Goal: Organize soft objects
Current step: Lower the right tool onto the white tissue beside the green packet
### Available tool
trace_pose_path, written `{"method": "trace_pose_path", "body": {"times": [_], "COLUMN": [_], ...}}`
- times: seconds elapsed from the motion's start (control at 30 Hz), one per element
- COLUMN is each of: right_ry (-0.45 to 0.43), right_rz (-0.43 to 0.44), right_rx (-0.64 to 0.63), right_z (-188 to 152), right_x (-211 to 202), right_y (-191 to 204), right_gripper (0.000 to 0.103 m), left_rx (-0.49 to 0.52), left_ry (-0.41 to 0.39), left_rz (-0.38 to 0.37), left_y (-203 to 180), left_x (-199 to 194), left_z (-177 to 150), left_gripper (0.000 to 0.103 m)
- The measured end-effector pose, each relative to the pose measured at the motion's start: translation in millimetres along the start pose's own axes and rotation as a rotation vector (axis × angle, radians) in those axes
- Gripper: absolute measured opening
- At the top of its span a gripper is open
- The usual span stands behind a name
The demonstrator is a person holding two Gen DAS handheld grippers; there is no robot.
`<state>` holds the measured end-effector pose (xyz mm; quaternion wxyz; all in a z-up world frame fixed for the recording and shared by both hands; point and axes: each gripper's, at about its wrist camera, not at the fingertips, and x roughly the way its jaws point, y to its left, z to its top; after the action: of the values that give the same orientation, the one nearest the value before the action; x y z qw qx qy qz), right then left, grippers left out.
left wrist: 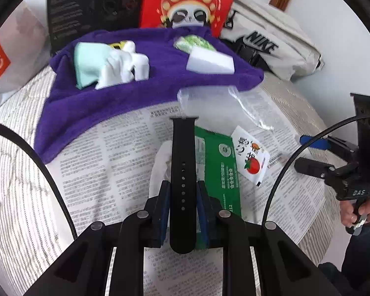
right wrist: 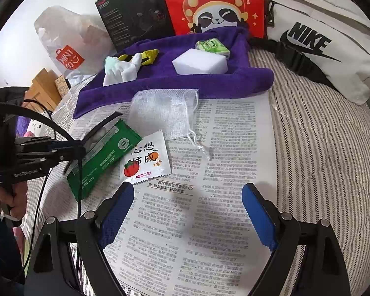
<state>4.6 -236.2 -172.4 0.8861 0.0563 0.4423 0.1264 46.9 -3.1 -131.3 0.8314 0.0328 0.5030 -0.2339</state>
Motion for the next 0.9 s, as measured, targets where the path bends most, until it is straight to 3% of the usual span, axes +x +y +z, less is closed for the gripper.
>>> {"method": "trace_pose_path", "body": {"times": [0.07,0.3,0.57,0.9], "right_ry": [0.007,0.023,0.024,0.026], "right_rz": [-0.002,-0.008,-0.013,0.018], "right_rx": [0.001,0.009,0.000,-0.027], "right_z": [0.1,-0.4,-1.0,8.1], "right_x": [1.7,4.8,4.1,12.6], "right_y": [1.1,1.8,3.7,25.5], "right_gripper": [0.089,0.089,0.089,0.089], "left_rx": [0.015,-0.005,-0.018,-0.137], "left_ry": [0.017,0.018,-0.033,-0.044], "left_rz": [0.029,0.015,-0.049,0.066], "left_y": [-2.9,-3.2,-0.2,48.2], "left_x": [7.7,19.8,-11.7,-20.2], "left_z": [2.3,11.6,1.5,-17.6], "left_gripper": [0.020,0.020,0.020,0.020]}}
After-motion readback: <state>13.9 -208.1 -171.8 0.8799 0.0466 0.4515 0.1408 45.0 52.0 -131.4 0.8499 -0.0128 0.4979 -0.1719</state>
